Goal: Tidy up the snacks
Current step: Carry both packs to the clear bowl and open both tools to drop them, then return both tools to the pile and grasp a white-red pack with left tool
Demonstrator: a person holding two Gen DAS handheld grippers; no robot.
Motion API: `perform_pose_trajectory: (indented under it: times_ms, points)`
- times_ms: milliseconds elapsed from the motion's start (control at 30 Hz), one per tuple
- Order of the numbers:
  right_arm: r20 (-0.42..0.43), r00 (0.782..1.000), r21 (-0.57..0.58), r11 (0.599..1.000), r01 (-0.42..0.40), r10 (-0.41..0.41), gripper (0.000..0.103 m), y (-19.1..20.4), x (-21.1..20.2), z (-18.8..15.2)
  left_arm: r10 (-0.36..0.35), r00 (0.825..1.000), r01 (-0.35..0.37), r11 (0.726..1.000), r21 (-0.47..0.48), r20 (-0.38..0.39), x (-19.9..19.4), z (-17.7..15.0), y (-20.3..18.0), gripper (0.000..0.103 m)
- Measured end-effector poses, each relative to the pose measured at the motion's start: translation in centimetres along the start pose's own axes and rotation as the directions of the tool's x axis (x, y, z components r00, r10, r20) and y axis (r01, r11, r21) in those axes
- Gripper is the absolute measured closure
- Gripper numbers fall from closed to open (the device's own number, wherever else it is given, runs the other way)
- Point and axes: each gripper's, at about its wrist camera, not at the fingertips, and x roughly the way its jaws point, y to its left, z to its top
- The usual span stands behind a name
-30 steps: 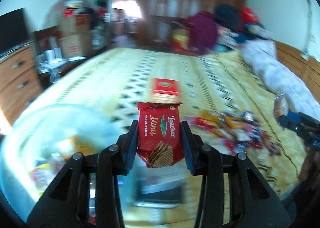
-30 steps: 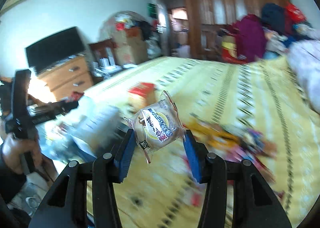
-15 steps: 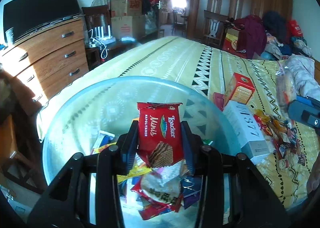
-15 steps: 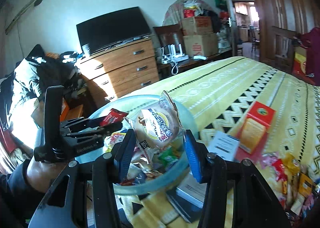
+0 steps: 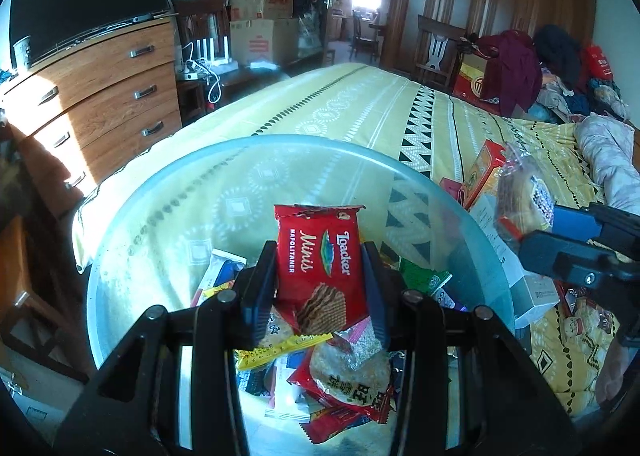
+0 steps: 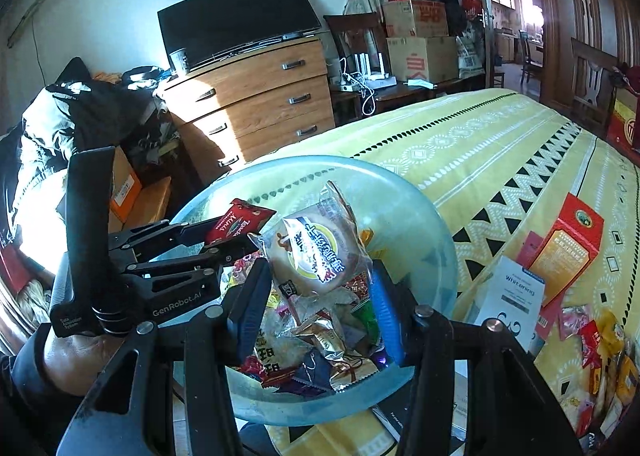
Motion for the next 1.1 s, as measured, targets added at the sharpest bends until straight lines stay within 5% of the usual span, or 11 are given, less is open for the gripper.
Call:
perform_pose_trajectory:
  times_ms: [67, 133, 200, 433, 567, 600, 700, 767, 867, 1000, 1100]
  points:
    - [0.001, 1.0, 0.007, 1.0, 0.007, -0.007, 0.044, -0.2, 0.3, 0.1, -0.005, 1.0, 0.005, 1.0, -0.002, -0.009, 0.1, 0.0, 0.0, 0.059]
    - [0.002, 1.0, 0.026, 1.0, 0.003, -0.003, 0.032, -0.4, 0.4, 0.1, -0.005, 1.0, 0.005, 1.0, -0.002, -0.013, 0.3, 0.1, 0.1, 0.03]
    - [0.014, 1.0, 0.022, 1.0, 0.018, -0.018, 0.027, -0.4, 0.1, 0.1, -0.005, 1.0, 0.005, 1.0, -0.003, -0.005, 0.2, 0.1, 0.2, 0.014]
    - [0.079, 0.99, -0.007, 0.993, 0.116, -0.115, 0.022, -0.3, -5.0, -2.3, 0.0, 0.996, -0.003, 0.999, 0.04, 0.09, -2.7, 0.7, -1.6, 0.013]
    - [0.229, 0.921, -0.023, 0.944, 0.33, -0.316, 0.0, -0.1, -12.6, -7.4, -0.044, 0.953, -0.015, 0.981, 0.192, 0.299, -8.0, 1.5, -7.6, 0.005]
    - [0.253, 0.882, 0.006, 0.913, 0.408, -0.397, 0.0, -0.6, -14.8, -9.5, -0.068, 0.938, -0.007, 0.976, 0.216, 0.341, -9.1, 1.5, -9.2, 0.0]
    - [0.192, 0.834, 0.091, 0.856, 0.509, -0.517, 0.0, -3.2, -18.1, -14.8, -0.163, 0.915, 0.062, 0.961, 0.27, 0.37, -11.0, 1.0, -14.5, 0.0]
    - [0.132, 0.811, 0.184, 0.818, 0.545, -0.57, 0.0, -5.8, -20.0, -18.9, -0.254, 0.92, 0.17, 0.946, 0.277, 0.3, -10.4, 0.1, -17.5, 0.0]
    - [0.009, 0.776, 0.336, 0.732, 0.592, -0.631, 0.0, -10.1, -22.7, -24.8, -0.475, 0.878, 0.438, 0.845, 0.305, 0.055, -7.0, -2.4, -22.5, 0.0]
    - [-0.112, 0.779, 0.528, 0.626, 0.573, -0.617, 0.0, -14.5, -26.0, -31.1, -0.495, 0.847, 0.531, 0.769, 0.356, -0.194, -1.3, -7.9, -29.1, 0.0]
    - [-0.165, 0.788, 0.568, 0.596, 0.568, -0.593, 0.0, -16.9, -26.4, -34.0, -0.467, 0.809, 0.572, 0.767, 0.291, -0.358, 3.5, -11.3, -32.0, 0.008]
